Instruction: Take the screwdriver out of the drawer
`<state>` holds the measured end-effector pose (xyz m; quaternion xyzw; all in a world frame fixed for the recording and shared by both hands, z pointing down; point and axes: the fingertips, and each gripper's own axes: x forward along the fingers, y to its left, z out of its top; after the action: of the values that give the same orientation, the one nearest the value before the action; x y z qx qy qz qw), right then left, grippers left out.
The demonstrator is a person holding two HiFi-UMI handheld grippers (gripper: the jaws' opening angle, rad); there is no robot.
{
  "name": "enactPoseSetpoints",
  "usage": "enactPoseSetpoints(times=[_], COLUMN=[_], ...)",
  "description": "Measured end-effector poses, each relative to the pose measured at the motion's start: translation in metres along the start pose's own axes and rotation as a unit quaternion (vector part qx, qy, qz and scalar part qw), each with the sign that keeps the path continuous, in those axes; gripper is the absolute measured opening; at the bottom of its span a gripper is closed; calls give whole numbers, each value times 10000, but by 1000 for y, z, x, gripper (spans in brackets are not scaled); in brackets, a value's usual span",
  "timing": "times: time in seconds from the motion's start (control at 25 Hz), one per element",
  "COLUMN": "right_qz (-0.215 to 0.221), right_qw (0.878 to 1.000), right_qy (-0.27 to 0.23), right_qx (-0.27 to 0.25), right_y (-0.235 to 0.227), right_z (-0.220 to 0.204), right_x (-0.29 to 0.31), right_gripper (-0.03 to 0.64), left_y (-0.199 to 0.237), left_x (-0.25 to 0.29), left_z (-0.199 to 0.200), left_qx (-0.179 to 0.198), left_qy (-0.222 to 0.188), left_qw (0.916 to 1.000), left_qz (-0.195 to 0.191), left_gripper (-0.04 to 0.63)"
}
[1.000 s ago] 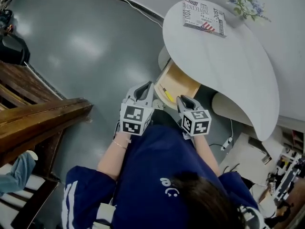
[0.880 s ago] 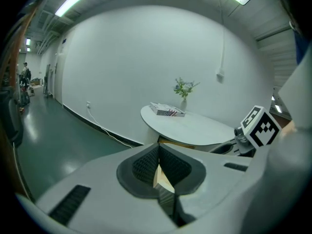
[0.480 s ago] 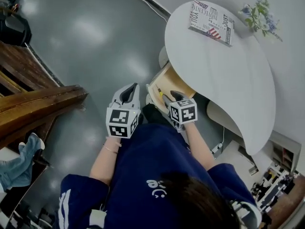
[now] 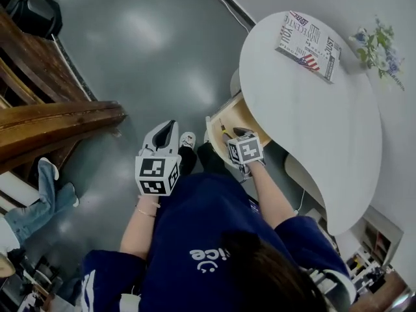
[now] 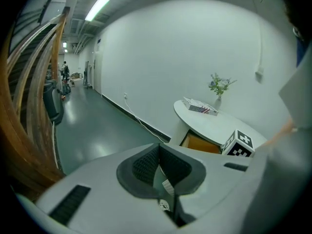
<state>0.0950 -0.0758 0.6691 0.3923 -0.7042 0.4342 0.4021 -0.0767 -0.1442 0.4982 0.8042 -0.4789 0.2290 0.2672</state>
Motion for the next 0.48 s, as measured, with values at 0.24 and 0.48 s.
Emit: enactPoseSetpoints(times=[0.24,0.48], right_qz=[115,248], right_qw=[9976,9943], right_qy=[601,929], right_qx=[-337,-463], right_y=[-12,-11], right_z=[-16,-26], right_x=[27,51], right_gripper=[170,170], left_y=[5,14], left_x=[-7,-10], left_z=[-14,-33], left_qx=[-169,-400], left_qy=[96,308], left_qw=[9992,9969], left_qz=[354,611], left_gripper=[5,5])
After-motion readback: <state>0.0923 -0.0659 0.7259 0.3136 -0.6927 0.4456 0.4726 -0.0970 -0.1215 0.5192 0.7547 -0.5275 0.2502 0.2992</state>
